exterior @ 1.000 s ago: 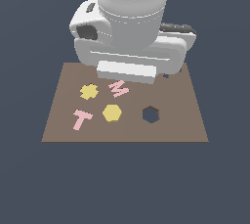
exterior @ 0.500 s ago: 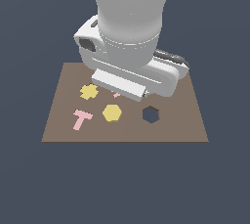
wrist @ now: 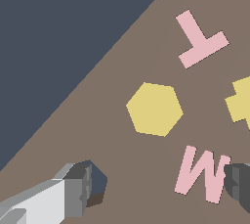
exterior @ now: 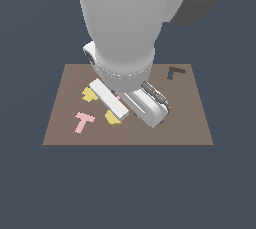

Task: Insert a designated object into the corresponding slot on a board.

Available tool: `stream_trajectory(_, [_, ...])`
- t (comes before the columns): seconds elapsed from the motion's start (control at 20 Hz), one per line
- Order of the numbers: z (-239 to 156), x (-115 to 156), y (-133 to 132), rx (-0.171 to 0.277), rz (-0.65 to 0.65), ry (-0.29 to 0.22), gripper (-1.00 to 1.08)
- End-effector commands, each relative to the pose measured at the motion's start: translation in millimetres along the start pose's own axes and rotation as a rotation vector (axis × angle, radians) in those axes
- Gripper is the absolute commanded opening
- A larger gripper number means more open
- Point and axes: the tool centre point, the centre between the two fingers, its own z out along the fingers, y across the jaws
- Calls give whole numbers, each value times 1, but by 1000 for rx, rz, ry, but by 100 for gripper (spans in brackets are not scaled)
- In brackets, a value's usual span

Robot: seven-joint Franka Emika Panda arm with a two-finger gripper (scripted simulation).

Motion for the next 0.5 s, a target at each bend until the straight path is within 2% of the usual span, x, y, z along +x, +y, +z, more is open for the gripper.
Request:
stream_trajectory(0.0, [8,6,0,-1,109,0,100])
stream_trajectory(0.45, [33,23,3,-5,425,-3,100])
